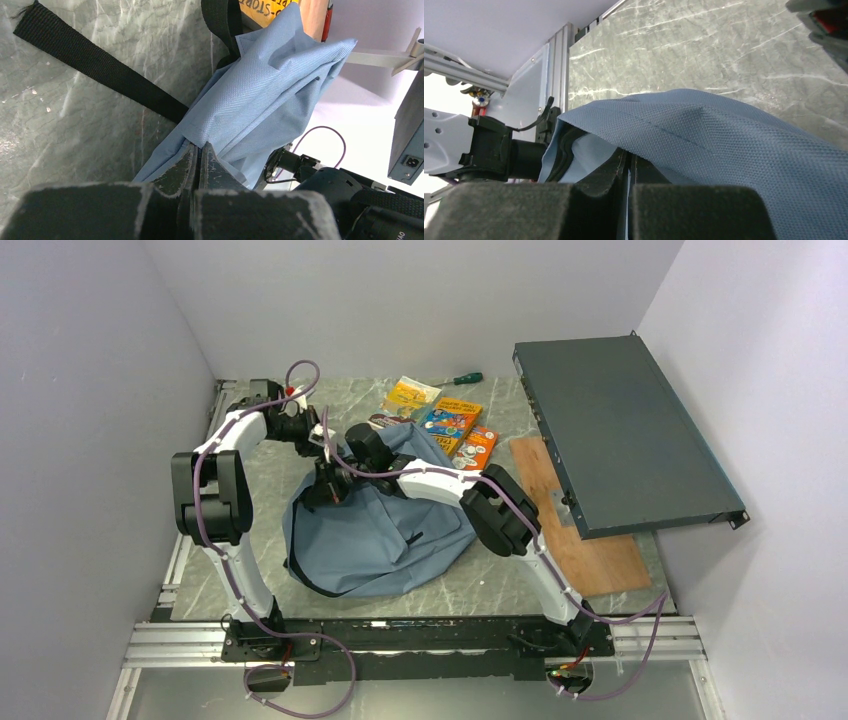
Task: Pack the student bag
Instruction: Unzip the student bag at the center of the board, then pick up the book from the center of the board.
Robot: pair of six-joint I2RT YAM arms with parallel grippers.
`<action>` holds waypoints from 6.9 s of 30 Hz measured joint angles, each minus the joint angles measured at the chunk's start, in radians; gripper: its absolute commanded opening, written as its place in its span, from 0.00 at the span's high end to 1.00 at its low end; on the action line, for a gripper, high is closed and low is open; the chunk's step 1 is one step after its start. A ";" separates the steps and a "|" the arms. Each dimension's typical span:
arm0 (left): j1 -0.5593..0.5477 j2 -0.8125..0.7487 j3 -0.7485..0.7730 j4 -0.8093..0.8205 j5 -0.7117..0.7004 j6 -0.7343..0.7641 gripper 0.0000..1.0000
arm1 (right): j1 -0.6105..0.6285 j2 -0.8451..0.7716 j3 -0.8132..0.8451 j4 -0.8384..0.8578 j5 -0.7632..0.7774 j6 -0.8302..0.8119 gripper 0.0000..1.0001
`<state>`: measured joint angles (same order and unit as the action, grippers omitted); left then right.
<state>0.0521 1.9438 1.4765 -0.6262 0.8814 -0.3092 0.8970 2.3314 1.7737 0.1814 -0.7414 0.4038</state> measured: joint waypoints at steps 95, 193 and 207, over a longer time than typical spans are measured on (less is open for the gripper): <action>0.148 -0.562 -0.849 0.108 -0.535 -0.452 1.00 | 0.223 -0.759 -0.852 -0.165 0.482 0.166 1.00; -0.042 -1.066 -1.027 0.242 -0.272 -0.434 0.18 | -0.060 -0.639 -0.451 -0.599 1.106 0.137 0.16; -0.052 -1.121 -0.898 0.144 -0.251 -0.299 0.08 | -0.181 -0.317 -0.154 -0.644 1.439 0.451 0.13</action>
<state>0.0002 0.8230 0.5789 -0.4824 0.6304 -0.6079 0.7162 2.0144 1.6192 -0.4625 0.6975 0.8551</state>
